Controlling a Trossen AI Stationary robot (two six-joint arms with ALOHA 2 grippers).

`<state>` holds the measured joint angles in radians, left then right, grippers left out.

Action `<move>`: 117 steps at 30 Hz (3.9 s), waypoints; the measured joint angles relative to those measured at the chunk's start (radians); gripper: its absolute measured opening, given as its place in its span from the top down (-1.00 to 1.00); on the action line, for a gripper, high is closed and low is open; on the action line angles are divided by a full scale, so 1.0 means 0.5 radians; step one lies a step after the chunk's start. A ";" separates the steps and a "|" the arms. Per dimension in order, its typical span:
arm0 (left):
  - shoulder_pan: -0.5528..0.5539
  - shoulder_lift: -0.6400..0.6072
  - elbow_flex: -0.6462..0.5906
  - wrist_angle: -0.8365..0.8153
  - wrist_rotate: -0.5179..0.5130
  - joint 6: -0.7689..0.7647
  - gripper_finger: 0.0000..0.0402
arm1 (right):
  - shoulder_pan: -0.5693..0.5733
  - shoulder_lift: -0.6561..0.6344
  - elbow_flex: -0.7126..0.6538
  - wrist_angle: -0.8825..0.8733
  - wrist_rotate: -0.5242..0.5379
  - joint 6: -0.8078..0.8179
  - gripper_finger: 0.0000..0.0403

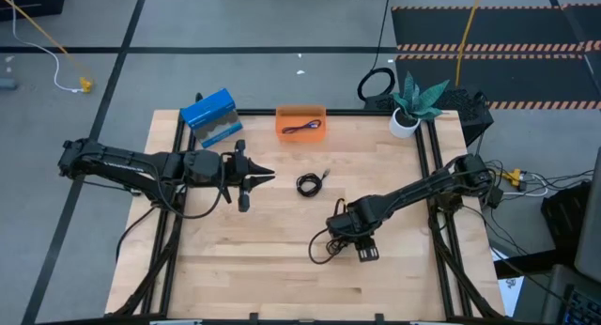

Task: Pick and place USB-C Cables
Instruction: Put the bottom black charger cable into the orange bin

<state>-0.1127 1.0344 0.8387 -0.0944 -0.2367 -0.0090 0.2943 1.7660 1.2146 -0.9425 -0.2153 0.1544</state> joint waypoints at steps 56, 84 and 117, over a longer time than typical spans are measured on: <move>0.002 0.000 0.000 -0.013 0.000 0.008 0.71 | 0.070 -0.166 -0.563 0.931 0.340 -0.280 0.09; 0.002 0.000 0.000 -0.012 0.000 0.009 0.71 | 0.211 -0.254 -0.556 0.939 0.638 -0.191 0.23; 0.002 0.000 0.000 -0.009 0.000 -0.027 0.71 | 0.214 -0.129 -0.563 0.997 0.580 -0.229 0.91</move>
<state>-0.1116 1.0344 0.8387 -0.0990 -0.2366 -0.0227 0.4014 1.7016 0.9329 -0.4441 0.0745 0.0400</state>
